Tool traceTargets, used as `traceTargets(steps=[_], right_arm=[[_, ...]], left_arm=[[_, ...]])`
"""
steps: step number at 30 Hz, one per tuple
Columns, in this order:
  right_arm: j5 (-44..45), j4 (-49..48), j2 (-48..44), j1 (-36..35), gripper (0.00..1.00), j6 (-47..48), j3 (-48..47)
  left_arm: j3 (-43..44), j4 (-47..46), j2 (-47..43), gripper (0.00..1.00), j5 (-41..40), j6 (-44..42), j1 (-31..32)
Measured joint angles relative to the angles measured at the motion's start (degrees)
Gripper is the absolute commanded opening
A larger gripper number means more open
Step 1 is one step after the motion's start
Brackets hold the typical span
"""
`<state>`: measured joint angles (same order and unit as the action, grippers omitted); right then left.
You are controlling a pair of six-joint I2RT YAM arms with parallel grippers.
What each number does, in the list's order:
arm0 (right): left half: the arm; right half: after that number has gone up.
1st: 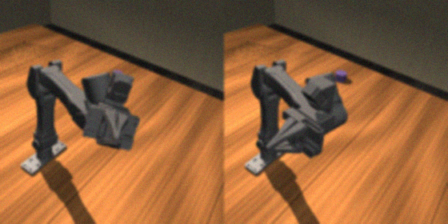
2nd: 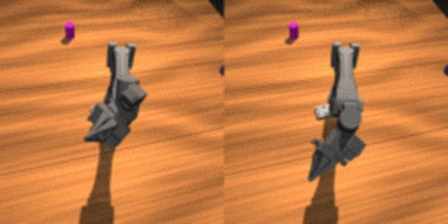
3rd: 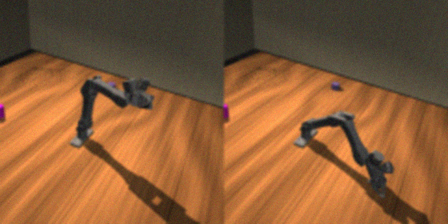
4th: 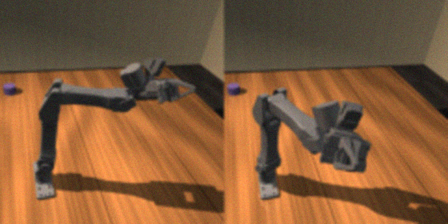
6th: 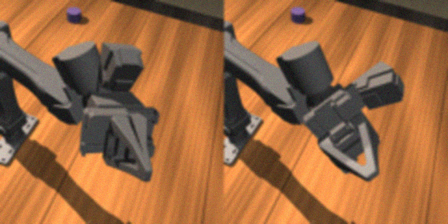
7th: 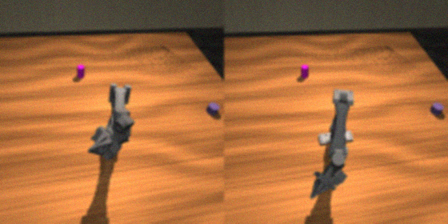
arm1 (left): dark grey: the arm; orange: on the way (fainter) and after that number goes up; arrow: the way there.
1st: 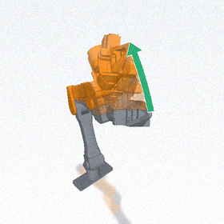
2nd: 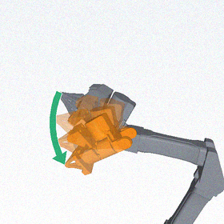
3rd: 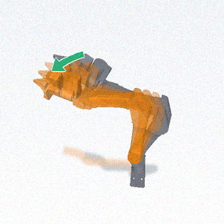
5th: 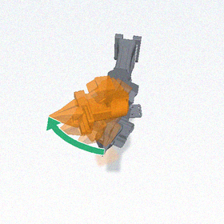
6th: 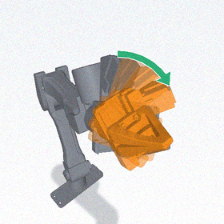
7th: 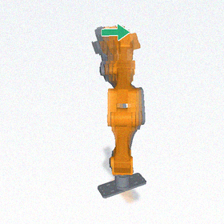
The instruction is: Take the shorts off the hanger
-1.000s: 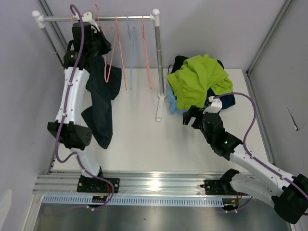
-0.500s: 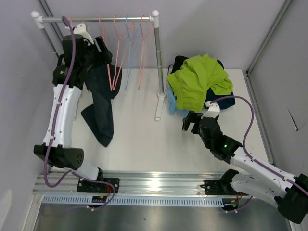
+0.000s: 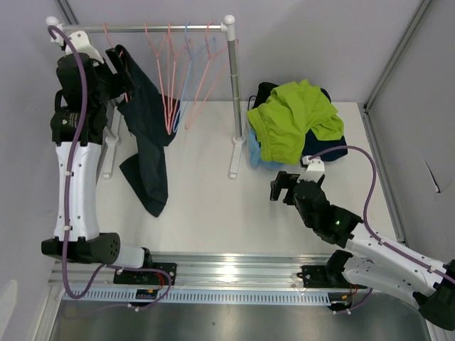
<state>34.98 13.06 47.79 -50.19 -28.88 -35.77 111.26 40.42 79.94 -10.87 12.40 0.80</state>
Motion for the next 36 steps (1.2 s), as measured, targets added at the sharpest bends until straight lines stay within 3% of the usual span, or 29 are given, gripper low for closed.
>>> traceTargets(steps=[6,12,13,14,16,17,18,30,36], right_arm=[[1.6,2.6,-1.7,-0.6,0.99,-0.1,-0.4],[2.9,4.8,-3.0,-1.2,0.99,-0.7,-0.4],[3.2,5.2,-3.3,-1.2,1.0,-0.8,-0.4],[3.3,5.6,-3.5,-1.3,0.99,-1.0,-0.4],[3.7,6.1,-4.0,-1.3,0.99,-1.2,-0.4],[3.7,6.3,-4.2,-1.3,0.99,-1.2,-0.4],[3.8,6.4,-4.3,-1.4,0.99,-1.2,-0.4],[2.8,3.8,-2.0,-3.5,0.99,0.7,-1.4],[1.8,-2.1,9.3,-14.8,0.99,7.7,-16.0]], left_arm=[[0.6,0.1,7.5,0.8,-1.0,0.0,-2.2],[7.7,2.6,18.4,0.71,-1.5,0.0,-2.6],[8.7,3.1,19.6,0.66,-1.6,0.1,-2.6],[9.7,3.7,20.7,0.46,-1.6,0.2,-2.6],[11.1,4.2,22.1,0.26,-1.6,0.4,-2.7],[11.8,4.6,22.5,0.09,-1.6,0.4,-2.7],[12.3,4.9,22.8,0.02,-1.6,0.8,-2.7],[19.8,11.0,22.9,0.0,0.6,0.7,-2.4],[24.3,12.2,19.1,0.0,0.7,0.6,1.5]])
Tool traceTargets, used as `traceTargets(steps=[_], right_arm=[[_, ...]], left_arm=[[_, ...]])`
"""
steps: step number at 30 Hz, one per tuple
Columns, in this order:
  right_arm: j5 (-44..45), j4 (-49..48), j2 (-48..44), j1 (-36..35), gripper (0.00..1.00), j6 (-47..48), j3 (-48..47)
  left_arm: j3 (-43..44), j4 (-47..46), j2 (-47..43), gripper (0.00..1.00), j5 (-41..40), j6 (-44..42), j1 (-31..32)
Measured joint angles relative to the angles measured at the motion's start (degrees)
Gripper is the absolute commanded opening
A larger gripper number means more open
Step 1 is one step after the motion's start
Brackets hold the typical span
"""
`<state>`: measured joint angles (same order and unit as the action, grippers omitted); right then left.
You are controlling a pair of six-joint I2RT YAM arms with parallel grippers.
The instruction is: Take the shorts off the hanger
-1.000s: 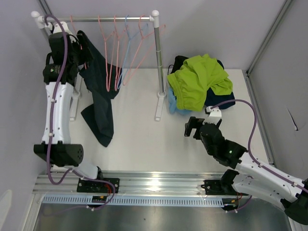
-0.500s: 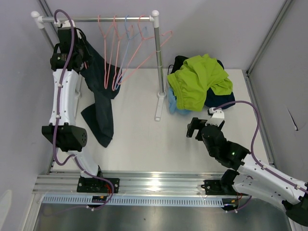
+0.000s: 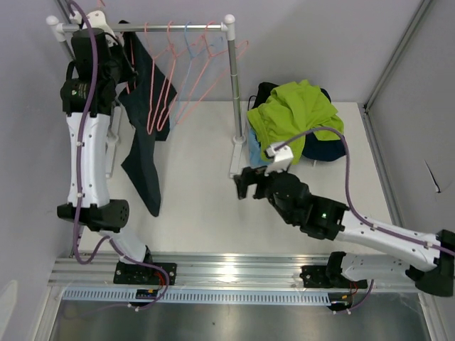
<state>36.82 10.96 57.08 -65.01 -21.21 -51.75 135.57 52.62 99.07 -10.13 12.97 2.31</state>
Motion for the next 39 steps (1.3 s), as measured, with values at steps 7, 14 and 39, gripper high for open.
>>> traceTargets(steps=[7,14,39], right_arm=[[-3.0,-10.8,21.5,-11.5,0.99,7.3,-28.2],[-6.4,-12.4,44.1,-15.1,0.99,10.5,-52.4],[-0.9,-11.2,44.2,-23.8,0.0,0.6,-32.1]], left_arm=[[-3.4,1.7,-9.6,0.0,0.5,0.1,0.8],[-11.1,1.9,-16.9,0.0,2.2,0.1,0.8],[-13.8,5.1,-25.5,0.0,5.4,0.5,0.8]])
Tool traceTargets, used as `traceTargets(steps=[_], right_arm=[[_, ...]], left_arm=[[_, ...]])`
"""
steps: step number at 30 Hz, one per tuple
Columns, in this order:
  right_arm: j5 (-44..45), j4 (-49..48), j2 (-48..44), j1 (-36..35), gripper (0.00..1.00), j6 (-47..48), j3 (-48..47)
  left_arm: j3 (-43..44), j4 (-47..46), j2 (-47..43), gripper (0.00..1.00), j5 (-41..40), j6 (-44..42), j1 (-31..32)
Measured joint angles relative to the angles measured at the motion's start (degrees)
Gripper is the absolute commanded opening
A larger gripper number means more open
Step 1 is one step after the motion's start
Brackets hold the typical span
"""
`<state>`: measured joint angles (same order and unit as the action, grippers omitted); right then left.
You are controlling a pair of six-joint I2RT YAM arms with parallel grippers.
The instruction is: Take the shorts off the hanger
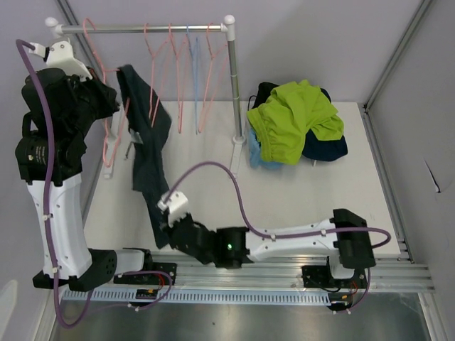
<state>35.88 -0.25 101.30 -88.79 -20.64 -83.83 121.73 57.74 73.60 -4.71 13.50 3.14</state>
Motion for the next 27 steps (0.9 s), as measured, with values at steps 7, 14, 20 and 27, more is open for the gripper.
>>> traceTargets(steps=[7,14,20,27], right_arm=[[7.2,3.9,-7.5,-6.8,0.0,-7.0,11.8],[4.8,2.1,-3.5,1.9,0.0,-0.1,2.0],[-1.5,4.2,12.1,13.6,0.0,7.1,-28.1],[-4.1,8.0,13.5,17.4,0.0,7.2,-30.0]], left_arm=[[-0.2,8.3,-0.1,0.0,2.1,0.1,0.3],[-14.2,0.0,-9.2,0.0,4.1,4.7,0.2],[-29.2,0.2,-23.6,0.0,6.9,10.0,0.4],[-32.9,0.8,-29.3,0.0,4.9,11.0,1.1]])
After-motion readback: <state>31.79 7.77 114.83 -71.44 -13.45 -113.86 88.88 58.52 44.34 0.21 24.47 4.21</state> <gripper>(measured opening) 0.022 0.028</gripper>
